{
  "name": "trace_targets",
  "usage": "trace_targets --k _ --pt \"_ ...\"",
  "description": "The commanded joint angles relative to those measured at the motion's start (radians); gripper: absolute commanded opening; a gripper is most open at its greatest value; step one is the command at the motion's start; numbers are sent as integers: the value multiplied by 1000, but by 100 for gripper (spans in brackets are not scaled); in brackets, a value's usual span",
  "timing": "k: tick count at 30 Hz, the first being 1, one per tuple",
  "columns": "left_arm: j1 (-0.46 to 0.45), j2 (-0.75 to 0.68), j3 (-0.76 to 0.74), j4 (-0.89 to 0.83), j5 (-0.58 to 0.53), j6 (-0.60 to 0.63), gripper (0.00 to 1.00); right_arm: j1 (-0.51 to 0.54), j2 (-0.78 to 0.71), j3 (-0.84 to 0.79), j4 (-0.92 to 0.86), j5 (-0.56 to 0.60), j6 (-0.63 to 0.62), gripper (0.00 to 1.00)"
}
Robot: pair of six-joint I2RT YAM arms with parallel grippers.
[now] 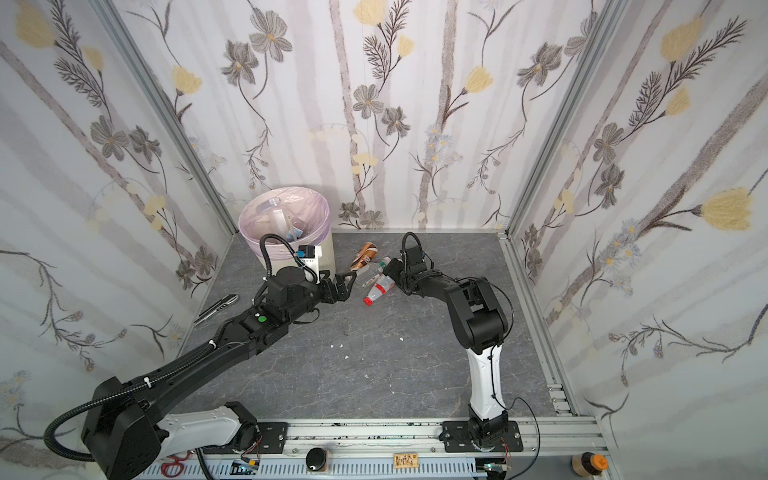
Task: Throw the plastic bottles in the bin
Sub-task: 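Lower the right gripper onto the red-capped clear bottle and close it, then lift the red-capped bottle upward with the right gripper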
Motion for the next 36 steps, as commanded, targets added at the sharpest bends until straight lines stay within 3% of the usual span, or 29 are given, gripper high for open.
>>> trace_targets --k 1,12,21,36 --pt "1 -9 -8 28 -20 -10 100 -1 11 1 10 1 34 83" --pt "2 -18 -14 30 -31 -10 100 -2 30 -3 35 -10 55 55" --pt "1 -12 -15 33 -28 -14 100 -14 -1 -63 85 -8 66 41" --pt "9 -18 3 27 0 -34 100 -23 -188 -167 137 5 8 38"
